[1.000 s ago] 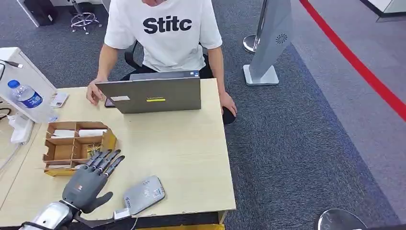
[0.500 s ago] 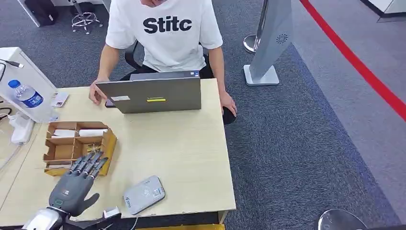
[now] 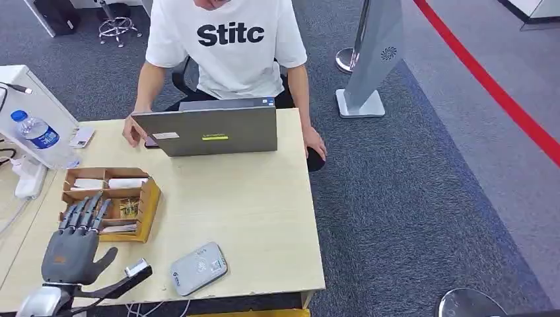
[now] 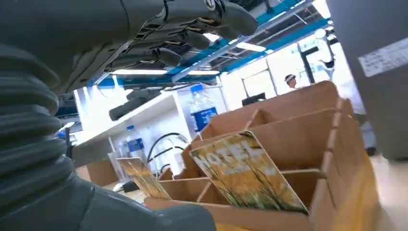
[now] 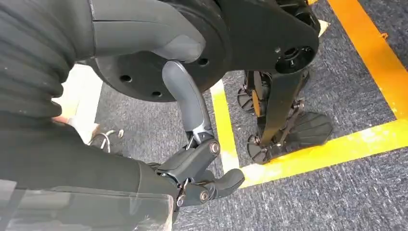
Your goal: Pass the card to the sensor for recognition and then transmit it.
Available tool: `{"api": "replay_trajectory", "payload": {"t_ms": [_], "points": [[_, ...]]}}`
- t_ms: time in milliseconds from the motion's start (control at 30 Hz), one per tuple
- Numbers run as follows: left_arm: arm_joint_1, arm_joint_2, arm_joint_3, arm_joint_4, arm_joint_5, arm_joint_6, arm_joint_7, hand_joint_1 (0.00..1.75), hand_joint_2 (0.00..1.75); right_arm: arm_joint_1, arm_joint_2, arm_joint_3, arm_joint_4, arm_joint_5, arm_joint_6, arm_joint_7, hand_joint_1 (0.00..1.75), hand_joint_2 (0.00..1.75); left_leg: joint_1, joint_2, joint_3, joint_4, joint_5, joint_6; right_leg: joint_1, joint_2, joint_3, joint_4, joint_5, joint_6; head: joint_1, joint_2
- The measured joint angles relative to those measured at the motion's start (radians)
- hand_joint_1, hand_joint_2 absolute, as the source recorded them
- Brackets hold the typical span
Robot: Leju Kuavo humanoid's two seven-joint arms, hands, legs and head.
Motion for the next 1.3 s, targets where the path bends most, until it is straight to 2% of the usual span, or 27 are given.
{"api": "replay_trajectory", "payload": {"t_ms": [133,267,333,733,1000,1300], "points": [[0.005,-0.018,0.031,0.009,-0.002,-0.003,-0.002,0.0,1.75,0.0,0.0,0.003,0.0,-0.002,-0.003,0.0,0.0,1.75,0.0,0.0,0.0,0.0,0.0,0.0,0.0,0.0,0.0,0.0,0.0,0.0,0.0,0.0],[0.004,-0.025,0.04,0.031,0.018,-0.076,-0.013,0.0,1.75,0.0,0.0,0.006,0.0,-0.003,-0.001,-0.001,0.0,1.75,0.0,0.0,0.0,0.0,0.0,0.0,0.0,0.0,0.0,0.0,0.0,0.0,0.0,0.0],[-0.002,-0.027,0.041,0.052,0.028,-0.092,-0.014,0.0,1.75,0.0,0.0,0.007,0.0,-0.003,-0.001,-0.002,0.0,1.75,0.0,0.0,0.0,0.0,0.0,0.0,0.0,0.0,0.0,0.0,0.0,0.0,0.0,0.0],[-0.026,-0.032,0.059,0.111,0.045,-0.102,-0.014,0.0,1.75,0.0,0.0,0.016,0.0,-0.002,-0.001,-0.004,0.0,1.75,0.0,0.0,0.0,0.0,0.0,0.0,0.0,0.0,0.0,0.0,0.0,0.0,0.0,0.0],[-0.095,-0.032,0.066,0.172,0.063,-0.128,-0.044,0.0,1.75,-0.001,-0.002,0.026,0.0,-0.002,0.001,-0.006,0.0,1.75,0.0,-0.001,0.0,0.0,0.001,0.0,0.0,-0.001,0.0,0.0,0.0,0.0,0.0,0.0],[-0.125,-0.034,0.062,0.185,0.057,-0.128,-0.045,0.0,1.75,-0.002,-0.003,0.039,0.0,-0.002,0.001,-0.007,0.0,1.75,0.0,-0.001,0.0,0.0,0.001,0.0,0.0,-0.001,0.0,0.0,0.0,0.0,0.0,0.0]]}}
